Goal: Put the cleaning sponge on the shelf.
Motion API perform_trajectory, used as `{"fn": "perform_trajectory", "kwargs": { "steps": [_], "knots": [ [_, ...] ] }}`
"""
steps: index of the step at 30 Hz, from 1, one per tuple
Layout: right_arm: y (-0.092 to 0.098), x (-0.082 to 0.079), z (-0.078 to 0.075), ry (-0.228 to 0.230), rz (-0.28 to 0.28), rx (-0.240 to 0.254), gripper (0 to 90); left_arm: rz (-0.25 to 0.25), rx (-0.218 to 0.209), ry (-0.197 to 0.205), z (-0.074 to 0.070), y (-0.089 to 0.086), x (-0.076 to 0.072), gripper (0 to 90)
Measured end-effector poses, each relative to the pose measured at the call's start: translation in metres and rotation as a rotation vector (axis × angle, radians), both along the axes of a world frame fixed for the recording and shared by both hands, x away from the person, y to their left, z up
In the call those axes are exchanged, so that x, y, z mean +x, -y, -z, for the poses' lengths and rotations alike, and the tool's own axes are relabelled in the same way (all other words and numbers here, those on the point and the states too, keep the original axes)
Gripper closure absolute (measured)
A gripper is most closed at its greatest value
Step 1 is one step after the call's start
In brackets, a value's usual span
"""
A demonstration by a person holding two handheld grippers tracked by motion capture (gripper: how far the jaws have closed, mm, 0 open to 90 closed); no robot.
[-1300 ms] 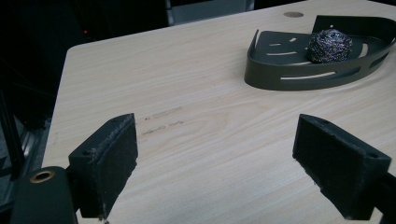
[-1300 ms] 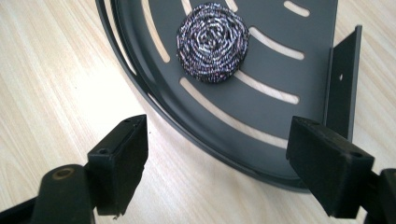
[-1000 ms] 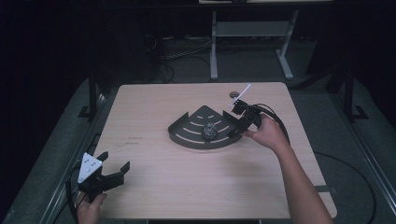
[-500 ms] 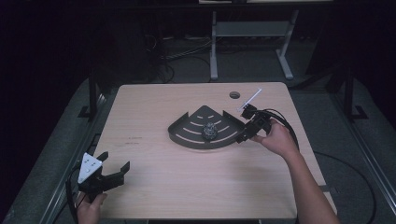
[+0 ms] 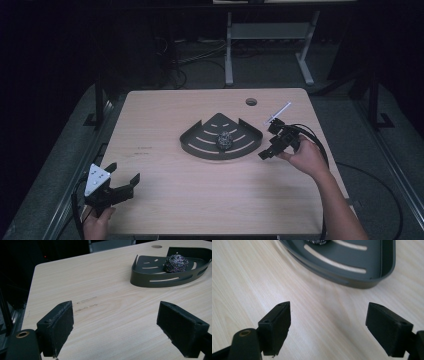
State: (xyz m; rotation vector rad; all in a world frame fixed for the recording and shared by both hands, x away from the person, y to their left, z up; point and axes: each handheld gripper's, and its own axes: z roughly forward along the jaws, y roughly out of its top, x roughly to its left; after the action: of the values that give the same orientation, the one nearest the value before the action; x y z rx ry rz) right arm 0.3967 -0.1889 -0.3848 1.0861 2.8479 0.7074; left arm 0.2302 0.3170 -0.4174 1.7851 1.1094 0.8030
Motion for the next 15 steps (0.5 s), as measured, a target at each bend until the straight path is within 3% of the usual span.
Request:
{"fn": "perform_trajectory", "kwargs": {
  "steps": [15],
  "knots": [
    [0.032, -0.026, 0.010, 0.007, 0.046, 0.037, 19.7, 0.005, -0.001, -0.006, 0.001, 0.000, 0.000, 13.2]
  ]
}}
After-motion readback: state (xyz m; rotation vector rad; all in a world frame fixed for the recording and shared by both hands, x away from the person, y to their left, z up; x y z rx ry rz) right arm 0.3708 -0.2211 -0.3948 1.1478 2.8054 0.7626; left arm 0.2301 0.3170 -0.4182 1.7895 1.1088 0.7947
